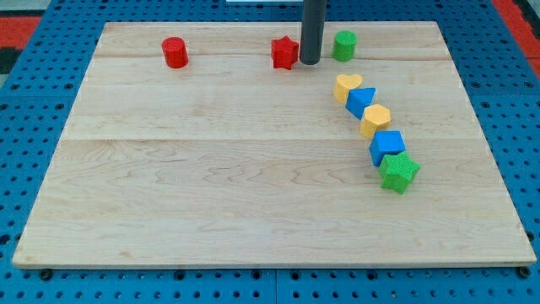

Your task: Place your arm to the center of the board

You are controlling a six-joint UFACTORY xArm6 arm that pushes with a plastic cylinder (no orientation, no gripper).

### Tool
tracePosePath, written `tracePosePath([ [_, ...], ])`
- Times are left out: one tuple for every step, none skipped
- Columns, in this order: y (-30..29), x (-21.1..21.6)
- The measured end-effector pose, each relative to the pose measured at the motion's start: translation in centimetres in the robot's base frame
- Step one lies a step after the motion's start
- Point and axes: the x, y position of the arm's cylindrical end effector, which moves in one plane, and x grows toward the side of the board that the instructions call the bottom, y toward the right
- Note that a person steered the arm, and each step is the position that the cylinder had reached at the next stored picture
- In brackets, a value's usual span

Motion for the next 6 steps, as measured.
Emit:
tracePosePath([
  [0.9,0.0],
  [1.5,0.0],
  [2.0,0.1],
  [2.0,1.3],
  [1.8,2.8],
  [-1.1,4.3],
])
